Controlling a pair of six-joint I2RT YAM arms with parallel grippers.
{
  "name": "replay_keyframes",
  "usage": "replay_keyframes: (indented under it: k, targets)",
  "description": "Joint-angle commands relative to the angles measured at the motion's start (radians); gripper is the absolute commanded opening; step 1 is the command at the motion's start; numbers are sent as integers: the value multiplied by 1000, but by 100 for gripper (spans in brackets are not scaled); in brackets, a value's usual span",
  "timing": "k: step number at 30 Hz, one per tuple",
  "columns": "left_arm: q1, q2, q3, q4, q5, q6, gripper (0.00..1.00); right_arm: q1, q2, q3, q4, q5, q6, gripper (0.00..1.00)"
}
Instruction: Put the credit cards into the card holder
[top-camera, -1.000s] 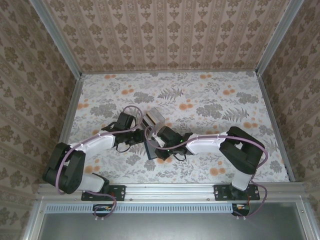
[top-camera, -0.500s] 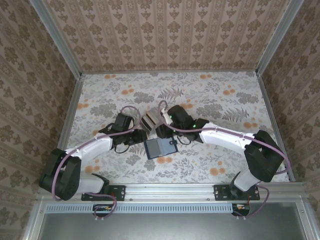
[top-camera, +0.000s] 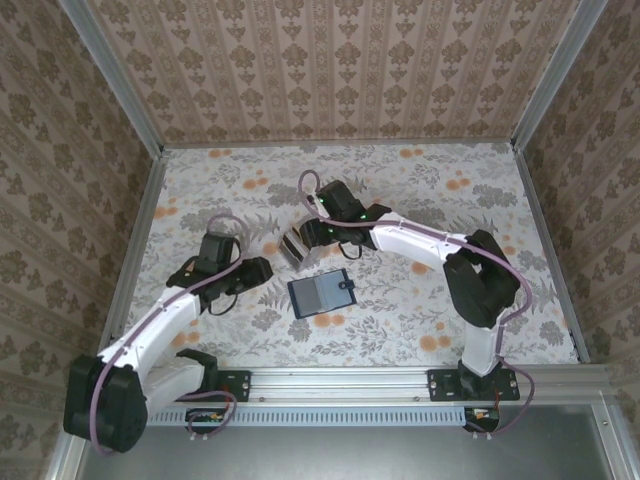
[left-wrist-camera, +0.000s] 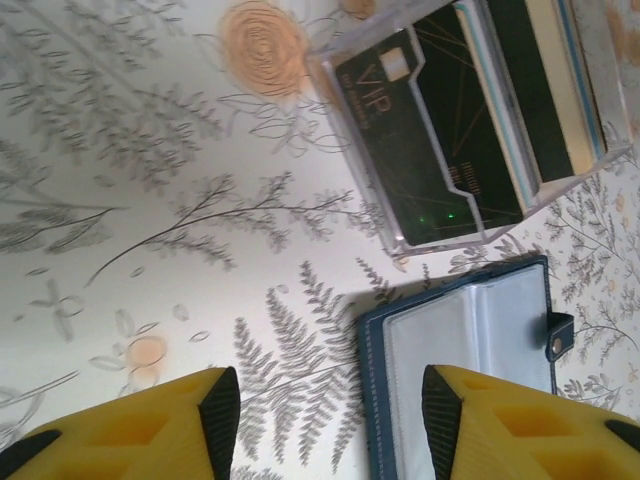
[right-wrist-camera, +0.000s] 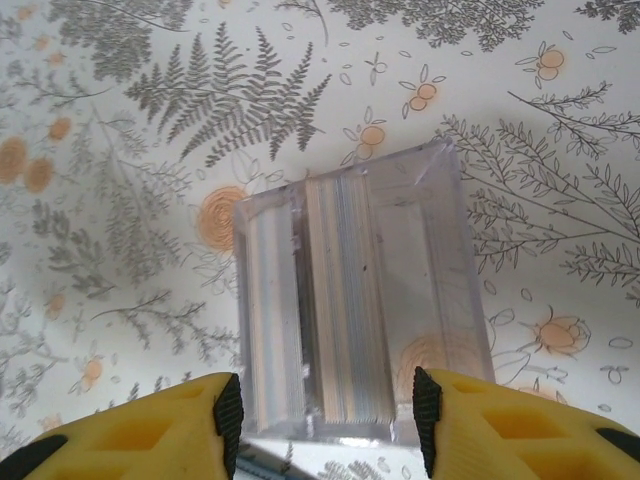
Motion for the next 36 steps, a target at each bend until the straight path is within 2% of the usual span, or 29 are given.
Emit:
replay_keyframes:
  k: [1, 8, 16, 21, 24, 28, 31, 36]
  targets:
    - [29, -50, -32, -84, -29, 20, 55, -9, 67, 76, -66, -5, -23, 52]
    - [54, -70, -49, -102, -14, 24, 56, -16, 140, 131, -82, -111, -13, 50]
    - [59, -39, -63, -64, 12, 15, 56, -16, 169, 162, -110, -143, -23, 51]
    - [59, -31, -71, -54, 10, 12, 56, -23, 195, 167, -67, -286, 4, 51]
    - [59, -32, -74, -49, 18, 13, 56, -35, 195, 124, 43, -396, 60, 51]
    - [59, -32, -88, -42, 13, 1, 56, -44, 217, 144, 52, -438, 86, 50]
    - [59, -32, -88, -41, 24, 5, 55, -49, 212, 119, 101, -451, 106, 45]
    - [59, -27, -86, -38, 25, 1, 55, -64, 201, 98, 152, -489, 144, 28]
